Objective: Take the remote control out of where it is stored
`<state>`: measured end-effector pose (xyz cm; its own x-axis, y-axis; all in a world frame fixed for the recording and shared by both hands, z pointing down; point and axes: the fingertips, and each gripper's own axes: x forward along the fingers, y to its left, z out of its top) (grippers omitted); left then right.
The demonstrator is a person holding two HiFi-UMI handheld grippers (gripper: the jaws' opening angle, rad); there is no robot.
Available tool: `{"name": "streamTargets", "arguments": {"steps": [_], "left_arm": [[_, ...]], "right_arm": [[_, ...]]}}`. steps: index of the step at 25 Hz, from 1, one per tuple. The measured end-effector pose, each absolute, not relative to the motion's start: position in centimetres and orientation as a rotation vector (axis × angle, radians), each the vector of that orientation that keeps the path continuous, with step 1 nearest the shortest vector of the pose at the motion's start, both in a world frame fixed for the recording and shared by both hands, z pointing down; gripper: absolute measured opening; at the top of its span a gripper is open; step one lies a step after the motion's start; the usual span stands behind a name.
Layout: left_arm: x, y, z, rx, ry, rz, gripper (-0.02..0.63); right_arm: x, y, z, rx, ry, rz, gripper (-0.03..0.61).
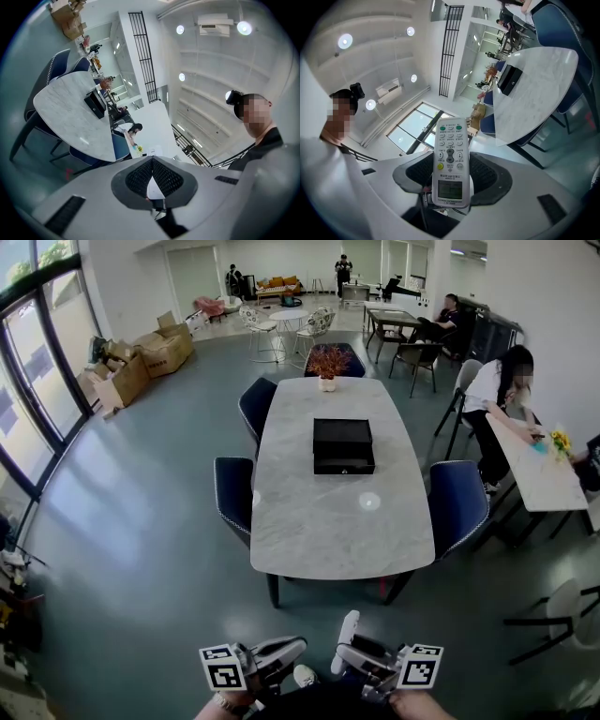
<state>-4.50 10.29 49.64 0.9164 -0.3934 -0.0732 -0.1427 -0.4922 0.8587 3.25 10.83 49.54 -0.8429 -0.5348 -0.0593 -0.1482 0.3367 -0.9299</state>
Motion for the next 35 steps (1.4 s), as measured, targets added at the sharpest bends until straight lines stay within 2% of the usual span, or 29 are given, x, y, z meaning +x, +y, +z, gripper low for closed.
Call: {"name": "streamTargets", "arguments": {"steps": [35], "left_arm": [[-5.7, 11.5, 49.8, 2.092, -0.415, -0.335, 0.008]], "right_arm": [[1.1, 11.9, 49.8, -0.522, 2.309, -1.532, 0.232]]}}
